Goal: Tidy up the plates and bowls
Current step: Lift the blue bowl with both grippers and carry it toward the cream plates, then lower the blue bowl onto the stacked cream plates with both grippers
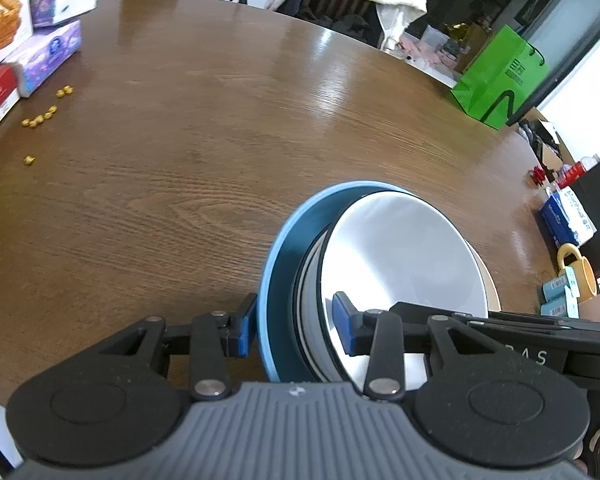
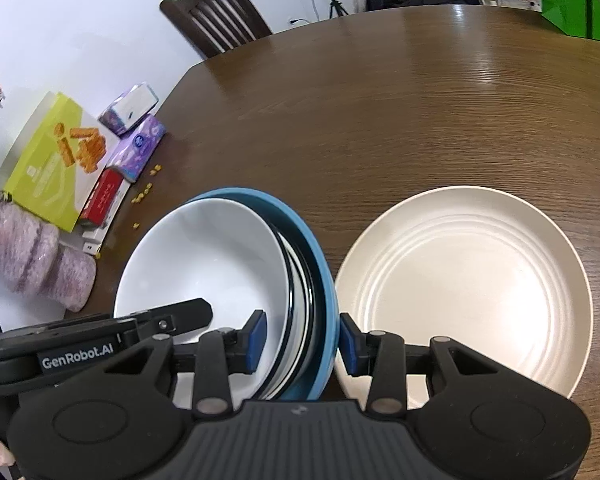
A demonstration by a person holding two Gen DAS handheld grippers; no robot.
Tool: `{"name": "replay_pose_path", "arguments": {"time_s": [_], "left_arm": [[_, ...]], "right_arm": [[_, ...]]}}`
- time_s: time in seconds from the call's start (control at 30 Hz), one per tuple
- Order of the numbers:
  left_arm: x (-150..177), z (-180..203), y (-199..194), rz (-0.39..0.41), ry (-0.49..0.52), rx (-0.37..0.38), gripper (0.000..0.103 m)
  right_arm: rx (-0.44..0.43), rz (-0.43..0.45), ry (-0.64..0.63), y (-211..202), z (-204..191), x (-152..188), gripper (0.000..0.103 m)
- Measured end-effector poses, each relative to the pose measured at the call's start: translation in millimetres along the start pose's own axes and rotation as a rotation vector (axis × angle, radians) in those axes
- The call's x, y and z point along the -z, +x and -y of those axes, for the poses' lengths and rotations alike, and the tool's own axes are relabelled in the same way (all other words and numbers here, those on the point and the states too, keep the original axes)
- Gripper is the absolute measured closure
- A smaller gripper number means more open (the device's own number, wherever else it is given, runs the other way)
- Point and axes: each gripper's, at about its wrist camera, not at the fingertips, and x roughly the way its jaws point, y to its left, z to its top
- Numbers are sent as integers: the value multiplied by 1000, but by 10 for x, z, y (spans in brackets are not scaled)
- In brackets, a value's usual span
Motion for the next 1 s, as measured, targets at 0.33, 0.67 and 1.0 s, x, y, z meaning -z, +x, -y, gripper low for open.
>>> {"name": "replay_pose_path", "arguments": {"time_s": [0.33, 0.67, 1.0], "left_arm": [[-96, 200, 122, -25, 60, 32, 64], [-181, 417, 250, -49, 112, 59, 64], [-232, 619, 392, -76, 156, 88, 64]], "right_arm": [[31, 31, 60, -70, 179, -4, 65], [58, 53, 116, -126, 377, -14, 65], [86, 70, 166, -193, 568, 7, 65]]}}
